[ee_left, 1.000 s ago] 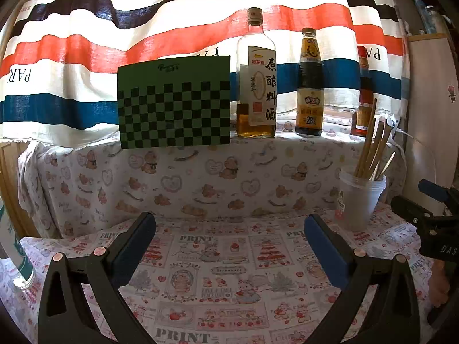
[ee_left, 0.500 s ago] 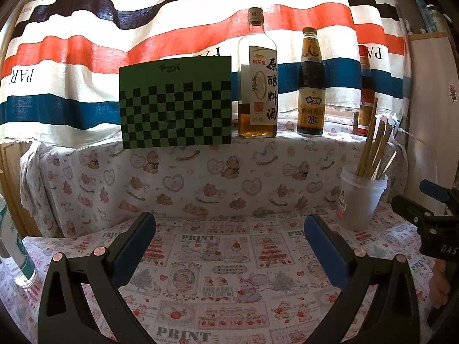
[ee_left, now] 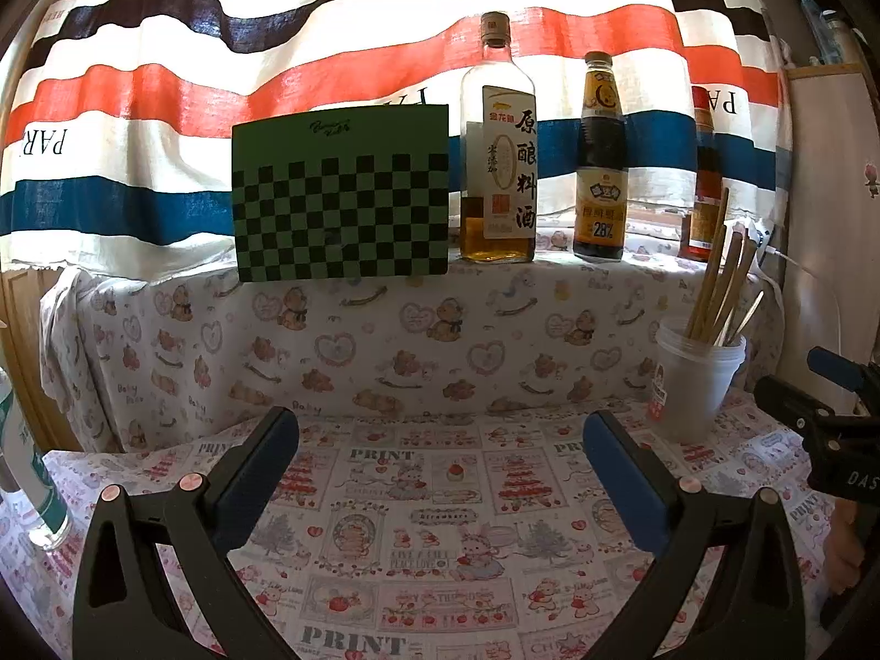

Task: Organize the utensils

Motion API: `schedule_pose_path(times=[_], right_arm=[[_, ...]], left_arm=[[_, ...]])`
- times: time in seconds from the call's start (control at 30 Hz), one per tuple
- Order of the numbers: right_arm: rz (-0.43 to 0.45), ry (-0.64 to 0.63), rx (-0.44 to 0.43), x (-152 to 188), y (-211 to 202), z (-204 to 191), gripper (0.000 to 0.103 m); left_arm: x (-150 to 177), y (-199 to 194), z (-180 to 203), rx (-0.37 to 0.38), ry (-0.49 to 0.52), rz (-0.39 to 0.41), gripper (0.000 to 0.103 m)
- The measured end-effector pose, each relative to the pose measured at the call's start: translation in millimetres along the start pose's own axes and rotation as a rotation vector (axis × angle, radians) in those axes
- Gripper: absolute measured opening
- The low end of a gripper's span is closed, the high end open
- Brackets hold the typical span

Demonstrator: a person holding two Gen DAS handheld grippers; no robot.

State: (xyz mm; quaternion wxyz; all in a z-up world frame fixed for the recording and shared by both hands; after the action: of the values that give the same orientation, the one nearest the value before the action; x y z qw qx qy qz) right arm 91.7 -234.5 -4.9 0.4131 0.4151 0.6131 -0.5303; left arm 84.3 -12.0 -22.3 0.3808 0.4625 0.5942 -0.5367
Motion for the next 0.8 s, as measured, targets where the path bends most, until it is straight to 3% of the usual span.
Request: schedule_pose_path(times=[0.8], right_arm=[[-0.003, -0.001, 0.002, 0.6, 2.0, -0.3, 0.103]], left_arm=[[0.0, 0.5, -1.1, -0.001, 0.0, 0.0, 0.103]])
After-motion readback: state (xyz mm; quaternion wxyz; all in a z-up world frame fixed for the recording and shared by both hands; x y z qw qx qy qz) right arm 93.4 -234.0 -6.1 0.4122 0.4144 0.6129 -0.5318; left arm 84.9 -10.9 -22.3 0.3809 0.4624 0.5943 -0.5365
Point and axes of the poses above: each gripper's, at about its wrist camera, not at the fingertips, and y roughly the way its jaws point, z to its right, x to its underside, the point moved 8 cm from there along y, roughly the way its jaws point, and after that the axes turned 8 degrees about y, right-handed, at the moved point
